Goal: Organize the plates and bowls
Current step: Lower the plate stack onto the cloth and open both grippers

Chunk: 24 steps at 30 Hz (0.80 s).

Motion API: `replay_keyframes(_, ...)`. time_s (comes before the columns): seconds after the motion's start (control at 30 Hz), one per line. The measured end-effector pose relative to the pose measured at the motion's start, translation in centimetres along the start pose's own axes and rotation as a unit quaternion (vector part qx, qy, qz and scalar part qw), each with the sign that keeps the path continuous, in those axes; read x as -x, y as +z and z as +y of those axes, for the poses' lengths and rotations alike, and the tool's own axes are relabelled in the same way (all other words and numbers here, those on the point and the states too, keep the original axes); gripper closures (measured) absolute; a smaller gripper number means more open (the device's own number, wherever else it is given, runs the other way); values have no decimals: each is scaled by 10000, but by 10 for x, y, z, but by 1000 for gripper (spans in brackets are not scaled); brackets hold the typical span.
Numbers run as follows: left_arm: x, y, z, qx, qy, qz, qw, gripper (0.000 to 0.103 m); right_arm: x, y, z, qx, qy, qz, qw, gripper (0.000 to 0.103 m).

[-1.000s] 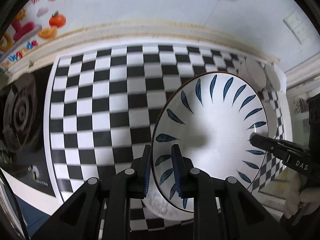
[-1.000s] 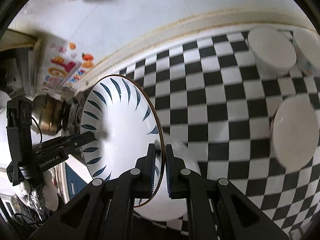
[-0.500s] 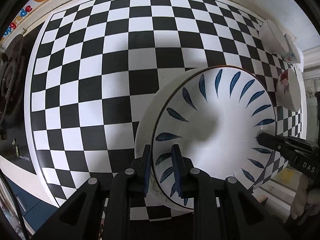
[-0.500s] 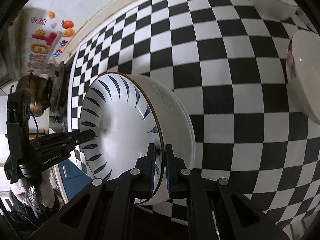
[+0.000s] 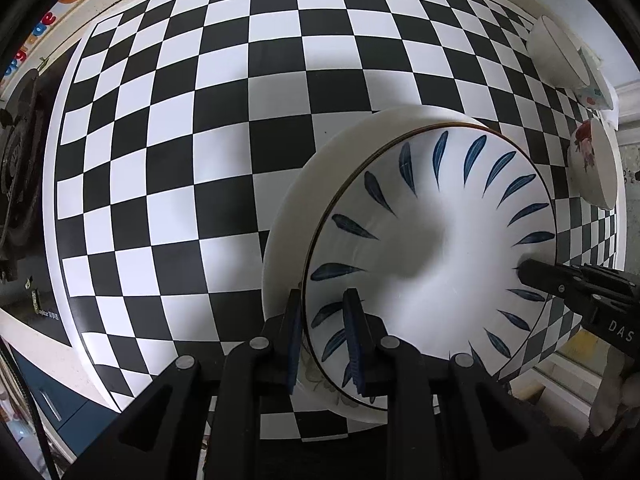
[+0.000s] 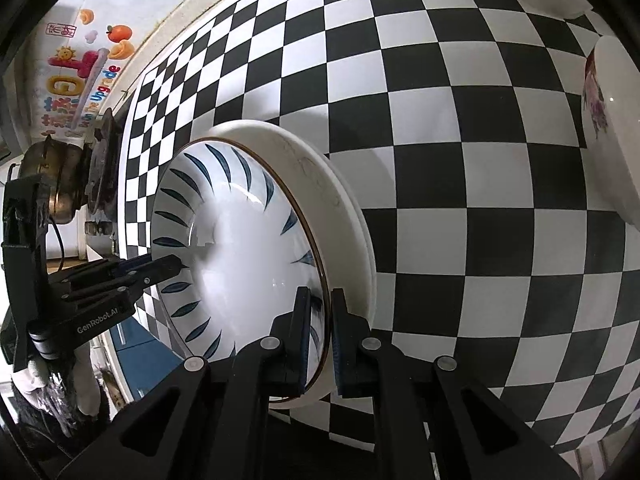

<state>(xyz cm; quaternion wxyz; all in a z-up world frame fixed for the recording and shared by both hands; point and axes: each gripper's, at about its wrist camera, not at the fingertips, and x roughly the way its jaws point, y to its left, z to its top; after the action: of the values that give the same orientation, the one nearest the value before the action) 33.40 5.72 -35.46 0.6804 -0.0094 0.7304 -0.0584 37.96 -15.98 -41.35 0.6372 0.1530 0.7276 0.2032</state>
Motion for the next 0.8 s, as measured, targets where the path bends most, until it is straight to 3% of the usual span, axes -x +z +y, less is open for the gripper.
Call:
replay_keyframes(0.6, -5, 7, -3, 97, 62, 145, 9998, 85, -2, 3, 5, -59, -256, 14, 9997, 89)
replay_keyframes(0.8, -4, 10, 2, 160, 11, 171, 9997, 83, -3, 6, 7, -72, -279, 111, 9995, 82)
